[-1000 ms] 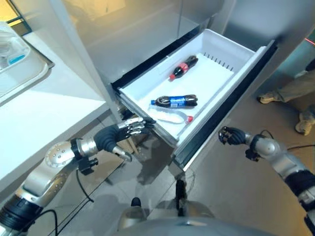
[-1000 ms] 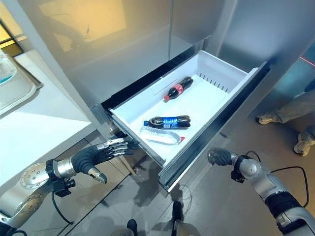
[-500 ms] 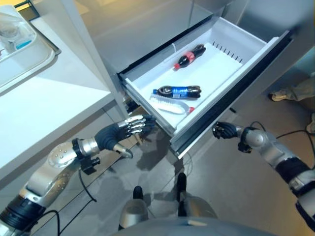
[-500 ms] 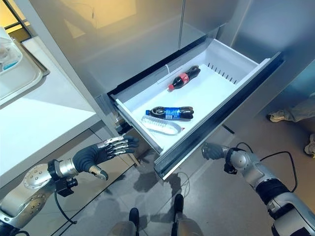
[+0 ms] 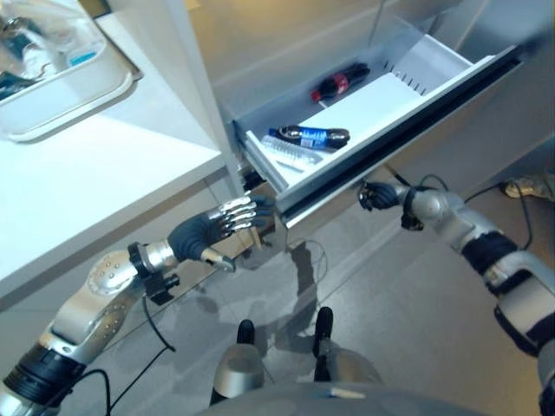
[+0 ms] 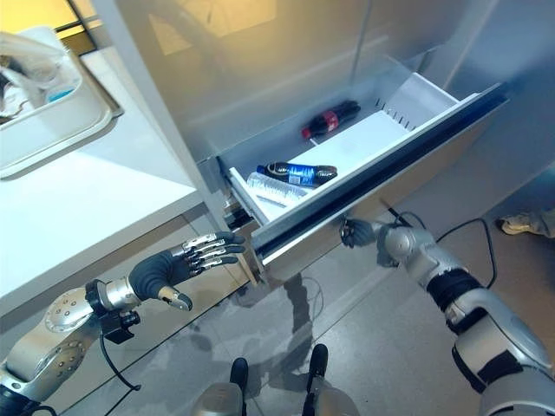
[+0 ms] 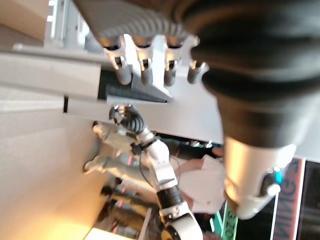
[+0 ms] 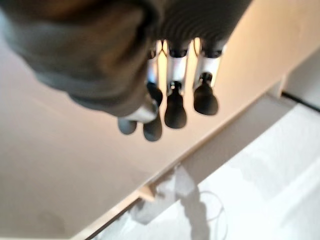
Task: Take the drinks into the refrigerator
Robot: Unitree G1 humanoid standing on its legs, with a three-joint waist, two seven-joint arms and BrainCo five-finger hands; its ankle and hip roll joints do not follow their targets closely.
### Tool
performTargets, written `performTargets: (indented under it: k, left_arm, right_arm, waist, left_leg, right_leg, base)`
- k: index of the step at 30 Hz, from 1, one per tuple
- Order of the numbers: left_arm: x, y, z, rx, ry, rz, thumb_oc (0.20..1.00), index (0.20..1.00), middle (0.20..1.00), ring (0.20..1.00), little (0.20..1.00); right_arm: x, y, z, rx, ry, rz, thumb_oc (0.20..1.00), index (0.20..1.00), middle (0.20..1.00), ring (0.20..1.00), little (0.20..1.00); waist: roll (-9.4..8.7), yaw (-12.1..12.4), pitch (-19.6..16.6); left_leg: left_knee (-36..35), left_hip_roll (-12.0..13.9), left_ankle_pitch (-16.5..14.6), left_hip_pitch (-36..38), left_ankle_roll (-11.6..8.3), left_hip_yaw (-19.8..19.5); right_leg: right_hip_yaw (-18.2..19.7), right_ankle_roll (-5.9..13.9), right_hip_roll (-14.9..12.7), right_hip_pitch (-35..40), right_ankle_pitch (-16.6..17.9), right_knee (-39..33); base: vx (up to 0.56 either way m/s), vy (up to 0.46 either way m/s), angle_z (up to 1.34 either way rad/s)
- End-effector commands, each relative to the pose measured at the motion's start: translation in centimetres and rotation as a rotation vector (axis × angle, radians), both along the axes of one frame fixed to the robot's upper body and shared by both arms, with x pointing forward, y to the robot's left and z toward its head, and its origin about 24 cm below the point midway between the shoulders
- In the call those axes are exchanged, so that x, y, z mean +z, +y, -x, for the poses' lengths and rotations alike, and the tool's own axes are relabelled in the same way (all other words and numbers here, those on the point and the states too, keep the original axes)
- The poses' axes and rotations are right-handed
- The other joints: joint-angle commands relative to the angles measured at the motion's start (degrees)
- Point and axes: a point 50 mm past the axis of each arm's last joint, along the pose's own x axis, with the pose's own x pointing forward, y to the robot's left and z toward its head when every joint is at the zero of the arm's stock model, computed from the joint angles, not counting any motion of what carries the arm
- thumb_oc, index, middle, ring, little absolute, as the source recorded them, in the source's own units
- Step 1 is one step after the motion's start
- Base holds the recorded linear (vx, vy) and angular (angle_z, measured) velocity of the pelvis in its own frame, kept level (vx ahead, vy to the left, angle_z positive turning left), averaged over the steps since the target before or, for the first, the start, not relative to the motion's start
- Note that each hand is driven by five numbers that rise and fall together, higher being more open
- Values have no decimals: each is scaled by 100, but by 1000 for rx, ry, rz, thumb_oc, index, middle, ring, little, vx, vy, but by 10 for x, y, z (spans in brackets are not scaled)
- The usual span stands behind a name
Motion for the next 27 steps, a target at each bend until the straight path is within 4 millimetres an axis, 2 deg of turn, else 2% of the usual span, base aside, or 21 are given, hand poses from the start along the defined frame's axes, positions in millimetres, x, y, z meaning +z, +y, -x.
performTargets:
  k: [1, 4, 7, 14, 21, 22, 27]
  left_arm:
    - [13, -9, 4, -46, -52, 81, 1000, 1000, 1000, 1000, 1000]
    - [12, -11, 3, -48, -47, 88, 1000, 1000, 1000, 1000, 1000]
    - [12, -14, 3, -58, -44, 89, 1000, 1000, 1000, 1000, 1000]
    - [11, -19, 4, -72, -39, 102, 1000, 1000, 1000, 1000, 1000]
    - [10, -18, 6, -66, -38, 109, 1000, 1000, 1000, 1000, 1000]
    - [10, -17, 7, -61, -39, 109, 1000, 1000, 1000, 1000, 1000]
    - [10, -14, 8, -48, -45, 100, 1000, 1000, 1000, 1000, 1000]
  right_arm:
    - [69, 33, -24, 94, -233, -27, 200, 200, 200, 200, 200]
    - [72, 32, -25, 87, -246, -30, 200, 200, 200, 200, 200]
    - [79, 30, -26, 80, -268, -29, 200, 200, 200, 200, 200]
    - [66, 26, -24, 61, -238, -34, 200, 200, 200, 200, 200]
    - [54, 24, -23, 53, -204, -31, 200, 200, 200, 200, 200]
    - [50, 24, -22, 52, -192, -32, 1000, 1000, 1000, 1000, 1000]
    - [41, 23, -17, 56, -171, -44, 1000, 1000, 1000, 1000, 1000]
  waist:
    - [-118, 378, -12]
    - [-116, 458, 12]
    - [-116, 564, 36]
    - [-77, 712, 1]
    - [-35, 713, -47]
    - [-32, 686, -55]
    - [-29, 623, -65]
  left_leg:
    - [328, -285, -266, -372, 454, -341]
    - [321, -311, -217, -461, 447, -507]
    - [278, -359, -126, -596, 426, -839]
    - [147, -421, 29, -688, 404, -1301]
    - [105, -438, 49, -646, 413, -1317]
    - [91, -434, 46, -626, 416, -1292]
    - [73, -419, 37, -583, 420, -1233]
  right_leg:
    - [-167, 473, -427, -262, -852, 1339]
    - [-329, 459, -480, -245, -876, 1372]
    - [-666, 445, -564, -183, -919, 1388]
    - [-1199, 435, -676, -5, -996, 1394]
    - [-1249, 430, -718, 19, -995, 1406]
    - [-1229, 433, -726, 22, -980, 1390]
    - [-1157, 434, -721, -4, -958, 1388]
  base:
    - [-15, -24, 35]
    - [-10, -36, 37]
    - [-3, -74, 59]
    - [13, -20, 57]
    - [-8, 33, 15]
    - [0, 0, 0]
    - [-12, 18, -2]
